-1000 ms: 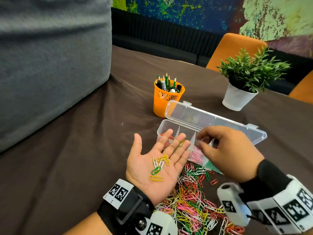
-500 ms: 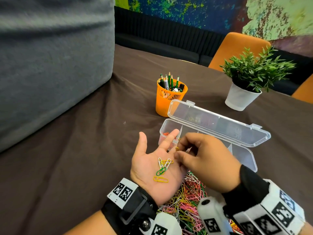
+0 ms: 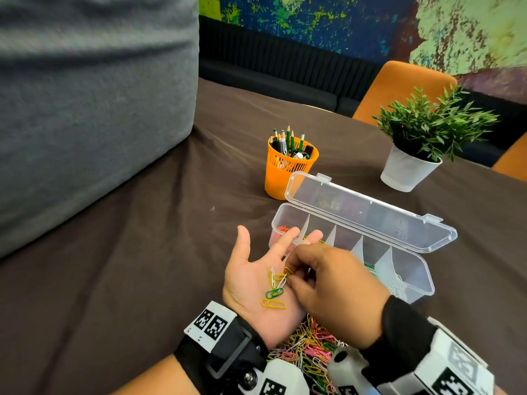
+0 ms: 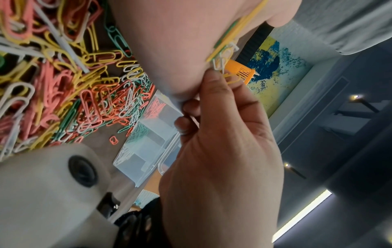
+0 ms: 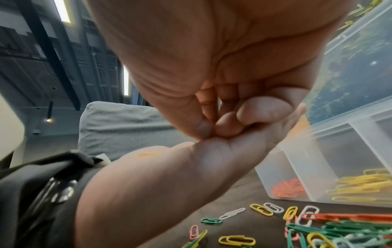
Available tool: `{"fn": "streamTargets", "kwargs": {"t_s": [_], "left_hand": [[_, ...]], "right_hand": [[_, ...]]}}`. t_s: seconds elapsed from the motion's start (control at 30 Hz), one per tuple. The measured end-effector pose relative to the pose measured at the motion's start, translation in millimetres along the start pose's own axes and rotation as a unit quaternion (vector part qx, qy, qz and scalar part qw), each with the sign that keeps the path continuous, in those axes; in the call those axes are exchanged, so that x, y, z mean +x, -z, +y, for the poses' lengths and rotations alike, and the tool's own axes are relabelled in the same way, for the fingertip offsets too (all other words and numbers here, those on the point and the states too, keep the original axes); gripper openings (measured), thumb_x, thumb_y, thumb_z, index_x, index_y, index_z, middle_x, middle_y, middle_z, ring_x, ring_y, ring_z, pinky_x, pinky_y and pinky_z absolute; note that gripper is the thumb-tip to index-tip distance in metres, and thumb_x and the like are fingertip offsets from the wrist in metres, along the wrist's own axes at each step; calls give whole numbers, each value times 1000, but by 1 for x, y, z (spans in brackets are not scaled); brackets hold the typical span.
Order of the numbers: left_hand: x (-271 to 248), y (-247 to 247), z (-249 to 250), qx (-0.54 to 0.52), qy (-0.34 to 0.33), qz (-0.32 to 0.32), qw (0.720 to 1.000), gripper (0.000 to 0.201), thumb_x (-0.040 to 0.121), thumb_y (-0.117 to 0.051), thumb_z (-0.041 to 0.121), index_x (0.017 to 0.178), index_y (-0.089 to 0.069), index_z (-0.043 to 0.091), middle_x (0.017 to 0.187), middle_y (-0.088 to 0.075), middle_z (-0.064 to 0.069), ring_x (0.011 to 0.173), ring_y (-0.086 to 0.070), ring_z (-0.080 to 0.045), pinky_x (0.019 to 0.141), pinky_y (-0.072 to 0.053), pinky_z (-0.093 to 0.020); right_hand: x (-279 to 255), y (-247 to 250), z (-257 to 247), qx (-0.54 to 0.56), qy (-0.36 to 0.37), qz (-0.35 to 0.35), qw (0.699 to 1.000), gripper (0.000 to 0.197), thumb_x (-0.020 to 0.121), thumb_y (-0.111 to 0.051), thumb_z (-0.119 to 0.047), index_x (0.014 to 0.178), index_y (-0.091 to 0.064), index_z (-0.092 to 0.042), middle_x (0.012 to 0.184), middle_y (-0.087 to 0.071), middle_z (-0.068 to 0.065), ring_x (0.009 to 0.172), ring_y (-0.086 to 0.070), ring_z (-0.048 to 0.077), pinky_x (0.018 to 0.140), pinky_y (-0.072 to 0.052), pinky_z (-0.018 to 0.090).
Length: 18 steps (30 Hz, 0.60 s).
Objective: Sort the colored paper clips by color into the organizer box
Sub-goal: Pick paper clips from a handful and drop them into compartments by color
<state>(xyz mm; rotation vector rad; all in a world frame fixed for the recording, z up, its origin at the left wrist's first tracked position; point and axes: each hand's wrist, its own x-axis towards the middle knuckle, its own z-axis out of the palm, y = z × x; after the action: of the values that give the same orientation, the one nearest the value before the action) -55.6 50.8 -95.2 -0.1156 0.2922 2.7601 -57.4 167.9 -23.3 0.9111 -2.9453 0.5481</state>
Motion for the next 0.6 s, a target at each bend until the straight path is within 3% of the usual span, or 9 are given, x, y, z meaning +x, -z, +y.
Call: {"fn": "streamTargets", "kwargs": {"t_s": [0.13,0.37,0.43,0.53,0.6], "left_hand": [[1,0,0,-16,-1,4,1000,96,82,-43,80,142,-49,6,137,-57,-25,132,-50,-41,118,-25,-55],[-2,-4,1,-21,3,-14,1000,94,83,-44,79,145,-46,8,142,-53,-24,129,-53,-42,112,-35,-53],[-2,-3,3,-19,5,-22,1000,95,83,-43,80,146,-46,9,143,-52,-23,132,-50,-43,114,-33,-55],[-1,-2,6,-9,4,-21,1000,94,82,-39,82,145,-47,12,141,-55,-21,129,-54,-39,104,-44,-59],[0,-2,7,-11,2,-13,1000,94,82,-40,82,144,-48,12,140,-56,-21,130,-53,-39,102,-46,-58]], "right_hand": [[2,-2,5,32,-39,8,999,13,85,-65,-28,76,-57,-23,73,-61,-7,70,-54,8,65,-43,23],[0,8,7,27,-46,49,997,14,84,-62,-27,75,-52,-23,73,-58,-8,69,-54,9,67,-46,31],[-5,14,0,59,-31,52,996,12,81,-65,-22,74,-54,-22,65,-57,-10,62,-53,7,61,-44,24],[-16,15,-17,179,-18,-32,983,13,78,-69,-11,79,-61,-21,64,-59,-7,54,-50,3,55,-42,18],[-20,8,-19,169,-6,-66,983,16,79,-67,-12,90,-65,-25,68,-61,-9,55,-51,3,56,-42,16]]}}
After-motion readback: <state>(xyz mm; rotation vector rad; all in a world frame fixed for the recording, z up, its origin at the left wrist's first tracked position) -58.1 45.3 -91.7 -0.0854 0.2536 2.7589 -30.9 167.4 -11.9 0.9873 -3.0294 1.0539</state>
